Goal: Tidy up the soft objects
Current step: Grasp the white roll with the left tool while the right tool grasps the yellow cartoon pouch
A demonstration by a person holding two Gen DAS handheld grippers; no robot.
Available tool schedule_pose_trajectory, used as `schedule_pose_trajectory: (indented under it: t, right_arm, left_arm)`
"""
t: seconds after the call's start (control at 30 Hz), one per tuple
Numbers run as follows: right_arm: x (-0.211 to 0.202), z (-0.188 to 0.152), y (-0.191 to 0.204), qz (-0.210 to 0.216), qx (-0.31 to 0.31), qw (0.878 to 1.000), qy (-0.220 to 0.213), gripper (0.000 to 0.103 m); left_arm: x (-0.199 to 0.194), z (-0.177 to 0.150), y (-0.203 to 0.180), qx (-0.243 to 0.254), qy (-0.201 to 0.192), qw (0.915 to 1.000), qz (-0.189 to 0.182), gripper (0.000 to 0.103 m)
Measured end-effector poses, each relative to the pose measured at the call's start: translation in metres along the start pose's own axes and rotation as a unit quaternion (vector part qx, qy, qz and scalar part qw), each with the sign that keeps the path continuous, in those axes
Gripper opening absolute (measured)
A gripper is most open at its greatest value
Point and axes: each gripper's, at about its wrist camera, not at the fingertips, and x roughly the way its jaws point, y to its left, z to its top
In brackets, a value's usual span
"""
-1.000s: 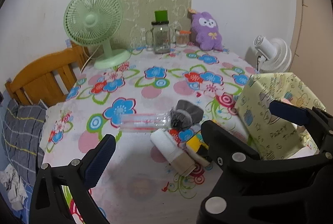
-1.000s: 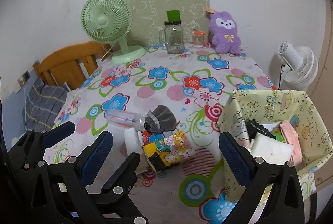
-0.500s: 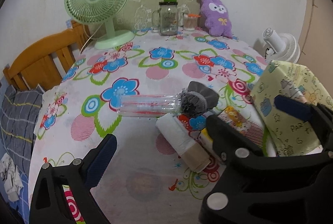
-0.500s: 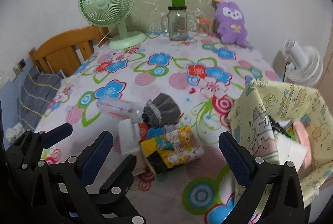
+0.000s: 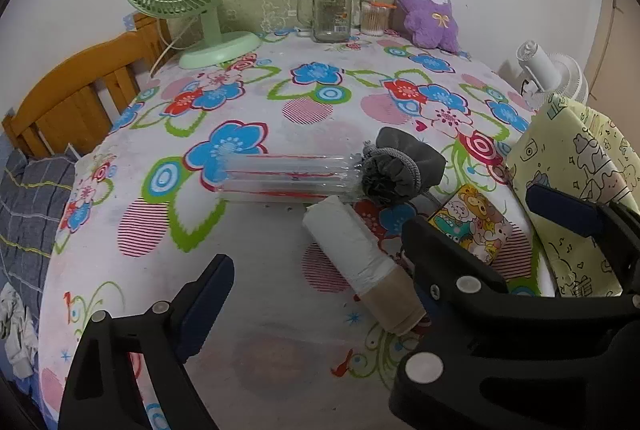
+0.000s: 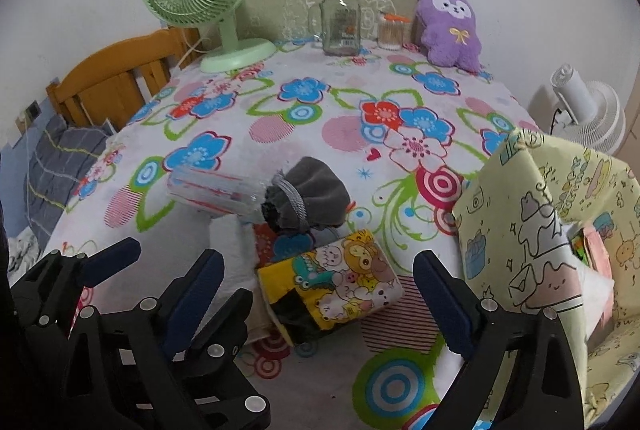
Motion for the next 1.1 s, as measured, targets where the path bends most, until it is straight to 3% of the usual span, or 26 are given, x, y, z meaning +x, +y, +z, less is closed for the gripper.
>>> schedule_pose_trajectory:
  t: [0.13, 0.23, 0.43, 0.6, 1.1]
  right_arm:
    - [0.01, -0.002, -0.006, -0.008, 0.019, 1.0, 0.012, 0.093]
    - [0.02, -0.003, -0.011, -0.003, 0.039, 0.999, 0.032, 0.091]
    - [0.029, -0.003, -0.011, -0.008, 0.042, 0.998, 0.038, 0.091]
    - [0.038, -0.005, -0.017, 0.011, 0.075, 0.995, 0.057, 0.091]
    - [0.031, -0.007, -0.016, 0.006, 0.071, 0.996, 0.056, 0.085]
  left_arm:
    - [0.009, 0.001, -0.004, 0.003, 0.007, 1.0, -0.001, 0.089]
    - [0.015, 0.002, -0.004, 0.0, 0.013, 0.9999, -0.007, 0.08]
    - [0.023, 0.002, -0.004, -0.001, 0.018, 0.9997, -0.015, 0.051]
    - [0.021, 0.0, -0.007, 0.015, 0.011, 0.9996, -0.023, 0.037]
    - [0.014, -0.001, -0.012, 0.025, 0.006, 0.9992, -0.032, 0.02]
